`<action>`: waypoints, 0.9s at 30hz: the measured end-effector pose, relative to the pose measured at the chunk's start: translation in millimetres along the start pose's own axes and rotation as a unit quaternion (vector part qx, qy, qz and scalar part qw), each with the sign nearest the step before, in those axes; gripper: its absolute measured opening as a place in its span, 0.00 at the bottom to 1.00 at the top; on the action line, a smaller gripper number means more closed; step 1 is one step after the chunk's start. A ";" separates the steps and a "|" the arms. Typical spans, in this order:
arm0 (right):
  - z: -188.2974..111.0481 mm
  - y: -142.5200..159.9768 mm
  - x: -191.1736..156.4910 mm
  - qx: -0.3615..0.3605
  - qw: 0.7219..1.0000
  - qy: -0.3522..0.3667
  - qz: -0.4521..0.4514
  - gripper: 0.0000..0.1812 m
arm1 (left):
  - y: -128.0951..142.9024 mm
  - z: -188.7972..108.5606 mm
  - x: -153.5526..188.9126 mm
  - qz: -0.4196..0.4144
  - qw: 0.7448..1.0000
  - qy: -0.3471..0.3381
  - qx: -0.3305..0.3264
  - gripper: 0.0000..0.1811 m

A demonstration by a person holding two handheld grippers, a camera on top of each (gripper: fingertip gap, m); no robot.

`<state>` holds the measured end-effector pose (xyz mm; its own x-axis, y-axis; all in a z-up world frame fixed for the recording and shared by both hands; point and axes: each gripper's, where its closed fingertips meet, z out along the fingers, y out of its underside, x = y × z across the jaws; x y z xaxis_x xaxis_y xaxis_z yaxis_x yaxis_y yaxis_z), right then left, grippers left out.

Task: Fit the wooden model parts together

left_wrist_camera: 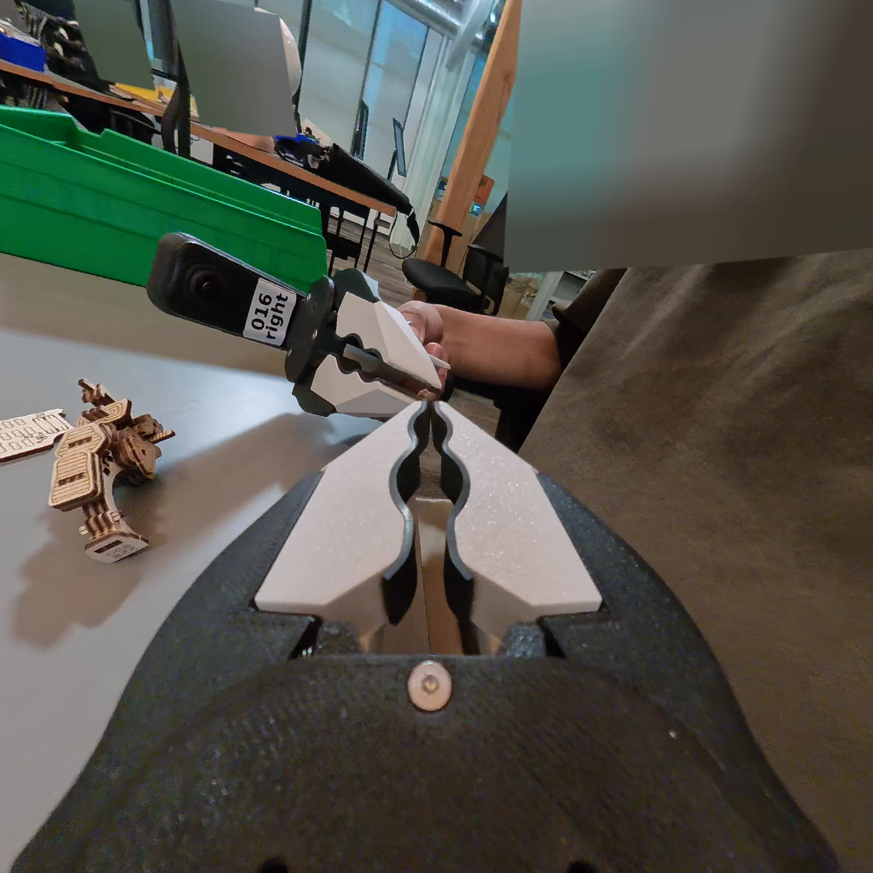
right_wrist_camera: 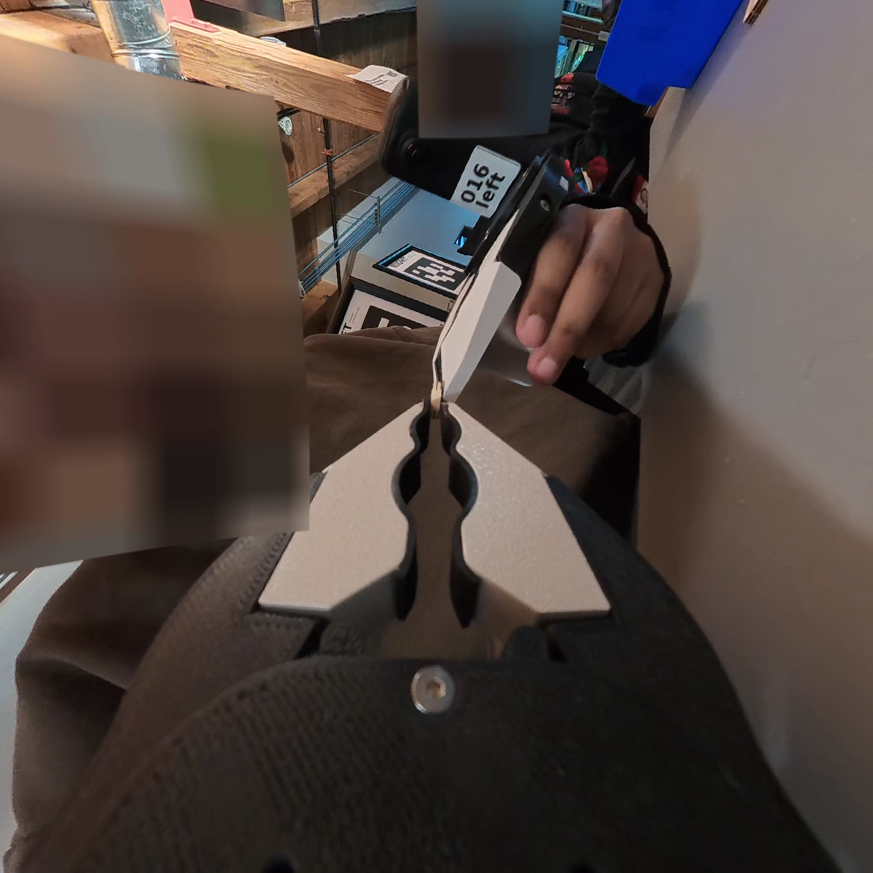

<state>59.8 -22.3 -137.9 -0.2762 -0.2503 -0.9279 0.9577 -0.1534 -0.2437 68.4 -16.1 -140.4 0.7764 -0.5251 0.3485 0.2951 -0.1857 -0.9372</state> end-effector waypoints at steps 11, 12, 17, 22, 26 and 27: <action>-0.6 2.9 5.1 -0.005 1.000 0.009 0.011 0.01 | 1.4 2.6 -2.0 0.018 1.000 -0.020 -0.004 0.02; -0.9 2.4 4.9 -0.004 1.000 0.008 0.010 0.01 | 0.9 2.2 -2.3 0.018 1.000 -0.020 -0.003 0.01; -1.4 -0.6 5.0 0.004 1.000 0.006 0.010 0.01 | -0.5 0.9 -4.4 0.020 1.000 -0.023 -0.001 0.00; -8.2 -12.4 5.7 0.030 0.998 0.031 -0.039 0.04 | -4.1 -2.4 -16.9 -0.010 0.999 -0.048 0.011 0.00; -17.5 -31.9 -0.2 0.061 0.971 0.117 -0.200 0.01 | -10.5 -10.4 -33.8 -0.078 0.994 -0.069 0.038 0.00; -21.4 -39.0 -1.5 0.072 0.950 0.157 -0.259 0.02 | -12.0 -12.7 -40.3 -0.106 0.990 -0.078 0.048 0.00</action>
<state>24.6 4.5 -133.0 -0.6486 0.1879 -0.7376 0.6719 -0.3140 -0.6708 26.4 -3.3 -143.3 0.7657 -0.3459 0.5422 0.5069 -0.1943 -0.8398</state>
